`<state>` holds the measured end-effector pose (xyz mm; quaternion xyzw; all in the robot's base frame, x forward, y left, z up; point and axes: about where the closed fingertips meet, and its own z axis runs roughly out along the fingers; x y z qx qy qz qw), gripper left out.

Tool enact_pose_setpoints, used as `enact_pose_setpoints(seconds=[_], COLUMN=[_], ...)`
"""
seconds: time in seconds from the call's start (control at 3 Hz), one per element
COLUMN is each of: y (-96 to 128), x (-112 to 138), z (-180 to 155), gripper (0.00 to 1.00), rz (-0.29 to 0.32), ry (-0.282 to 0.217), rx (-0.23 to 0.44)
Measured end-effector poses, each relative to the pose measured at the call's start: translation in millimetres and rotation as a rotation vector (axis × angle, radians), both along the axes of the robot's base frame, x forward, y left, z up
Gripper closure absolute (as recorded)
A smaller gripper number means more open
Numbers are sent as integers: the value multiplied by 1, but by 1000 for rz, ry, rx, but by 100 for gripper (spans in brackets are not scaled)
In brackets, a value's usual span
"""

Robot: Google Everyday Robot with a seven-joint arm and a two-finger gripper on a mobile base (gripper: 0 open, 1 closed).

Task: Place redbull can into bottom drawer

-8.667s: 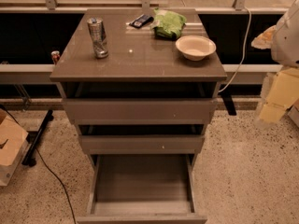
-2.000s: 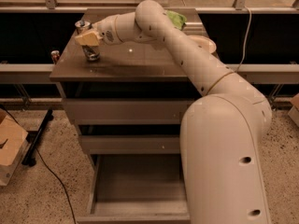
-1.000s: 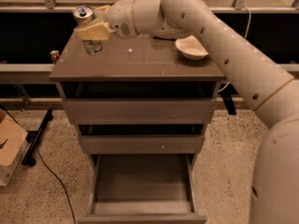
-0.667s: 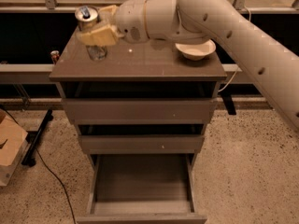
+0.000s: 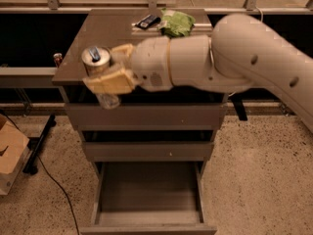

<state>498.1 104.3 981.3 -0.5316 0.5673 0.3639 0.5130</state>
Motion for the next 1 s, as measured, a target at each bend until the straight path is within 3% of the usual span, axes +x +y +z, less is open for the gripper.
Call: enact_pose_setpoints(seconds=[0.33, 1.0], y=[-9, -21], x=[-27, -12], z=[-64, -179], gripper=[100, 100], rz=[-28, -89], ry=[103, 208], rx=[-44, -77])
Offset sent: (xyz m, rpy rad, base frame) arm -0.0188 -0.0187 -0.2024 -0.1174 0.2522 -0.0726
